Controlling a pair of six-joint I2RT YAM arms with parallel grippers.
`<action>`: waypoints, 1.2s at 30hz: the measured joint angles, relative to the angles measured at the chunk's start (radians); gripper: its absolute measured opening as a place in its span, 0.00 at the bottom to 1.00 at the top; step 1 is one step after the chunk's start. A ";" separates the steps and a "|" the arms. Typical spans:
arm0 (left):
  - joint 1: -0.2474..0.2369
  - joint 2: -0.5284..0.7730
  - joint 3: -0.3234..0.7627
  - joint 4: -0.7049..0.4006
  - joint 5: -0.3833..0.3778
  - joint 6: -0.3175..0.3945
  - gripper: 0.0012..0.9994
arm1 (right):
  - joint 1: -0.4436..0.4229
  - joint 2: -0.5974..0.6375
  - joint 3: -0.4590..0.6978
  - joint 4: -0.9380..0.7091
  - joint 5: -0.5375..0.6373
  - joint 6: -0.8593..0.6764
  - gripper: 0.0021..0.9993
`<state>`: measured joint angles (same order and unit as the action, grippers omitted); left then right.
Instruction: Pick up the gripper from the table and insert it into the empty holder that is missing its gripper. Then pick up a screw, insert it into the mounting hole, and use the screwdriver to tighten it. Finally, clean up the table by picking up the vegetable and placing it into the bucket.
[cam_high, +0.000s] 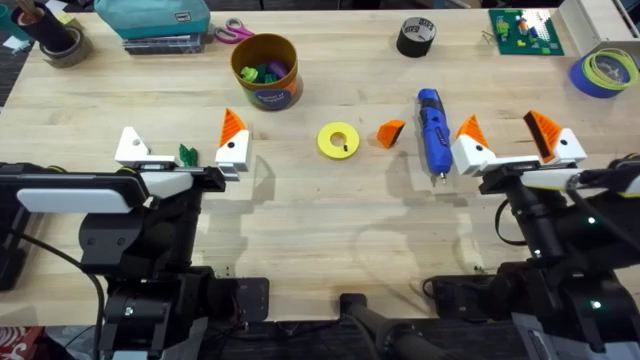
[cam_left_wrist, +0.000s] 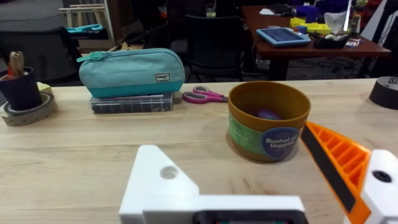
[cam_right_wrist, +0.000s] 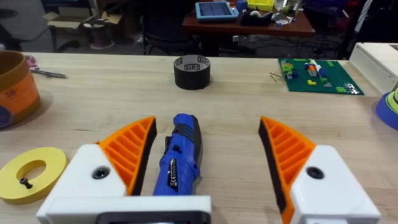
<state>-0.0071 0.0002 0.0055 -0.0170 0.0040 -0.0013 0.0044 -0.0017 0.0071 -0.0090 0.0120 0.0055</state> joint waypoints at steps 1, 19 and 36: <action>0.000 0.000 0.000 0.000 0.000 0.000 0.99 | 0.000 0.000 0.000 0.000 0.000 0.000 1.00; 0.000 0.008 0.122 -0.126 0.000 0.000 0.99 | 0.000 0.002 0.109 0.036 0.002 0.002 1.00; 0.000 0.657 0.982 -0.785 -0.008 -0.018 0.99 | 0.000 0.557 1.016 -0.730 -0.010 0.000 1.00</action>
<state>-0.0071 0.6575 0.9878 -0.8020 -0.0044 -0.0189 0.0044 0.5553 1.0229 -0.7388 0.0021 0.0059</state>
